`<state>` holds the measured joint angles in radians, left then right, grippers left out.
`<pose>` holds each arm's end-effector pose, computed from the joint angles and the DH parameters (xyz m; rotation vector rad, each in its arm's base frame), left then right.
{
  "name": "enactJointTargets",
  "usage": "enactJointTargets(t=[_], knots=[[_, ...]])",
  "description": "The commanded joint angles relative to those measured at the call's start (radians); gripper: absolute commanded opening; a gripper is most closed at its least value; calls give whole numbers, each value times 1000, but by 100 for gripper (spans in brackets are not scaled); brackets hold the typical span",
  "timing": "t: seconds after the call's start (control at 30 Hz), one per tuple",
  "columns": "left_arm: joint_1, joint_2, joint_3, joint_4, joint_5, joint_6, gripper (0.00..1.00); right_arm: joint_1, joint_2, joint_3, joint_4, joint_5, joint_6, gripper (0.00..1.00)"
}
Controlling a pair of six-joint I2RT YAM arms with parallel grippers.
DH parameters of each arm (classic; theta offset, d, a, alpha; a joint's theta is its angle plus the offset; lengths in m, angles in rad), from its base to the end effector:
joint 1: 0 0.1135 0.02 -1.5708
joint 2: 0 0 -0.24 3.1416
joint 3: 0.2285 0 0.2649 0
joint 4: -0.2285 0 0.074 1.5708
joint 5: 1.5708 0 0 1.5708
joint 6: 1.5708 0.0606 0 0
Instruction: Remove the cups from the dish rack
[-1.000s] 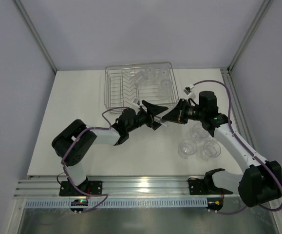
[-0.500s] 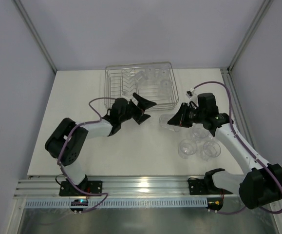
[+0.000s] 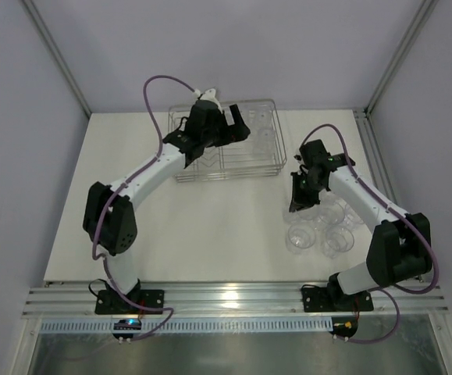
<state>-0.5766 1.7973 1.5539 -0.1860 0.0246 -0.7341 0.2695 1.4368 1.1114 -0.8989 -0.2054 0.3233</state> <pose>0.3858 -0.2526 0.2874 -0.1492 2.1020 -0.8450 0.2829 0.0910 0.2003 0.0252 2.8400 0.4250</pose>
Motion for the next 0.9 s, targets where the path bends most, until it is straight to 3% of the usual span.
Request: enactJointTargets(t=[0.0,0.43,0.5,0.53,0.57,0.6,0.7,0.87], knots=[[0,102,131,-219,-153,246,100,19,27,56,-107,127,-44,4],[0,390,459,-277,-416,504,100,66,83,62,-117,158,-47,4],[0,422,511,-265,-465,521,100,76,91,67,-120,158,-47,14],[0,453,529,-259,-480,535,100,74,91,67,-120,158,-47,22],[0,464,555,-250,-511,547,100,77,91,68,-121,155,-47,38],[0,474,567,-242,-523,553,100,80,91,68,-120,155,-47,44],[0,519,603,-184,-539,605,100,82,91,65,-118,149,-46,58],[0,588,657,-106,-520,714,100,83,93,77,-118,135,-43,68]])
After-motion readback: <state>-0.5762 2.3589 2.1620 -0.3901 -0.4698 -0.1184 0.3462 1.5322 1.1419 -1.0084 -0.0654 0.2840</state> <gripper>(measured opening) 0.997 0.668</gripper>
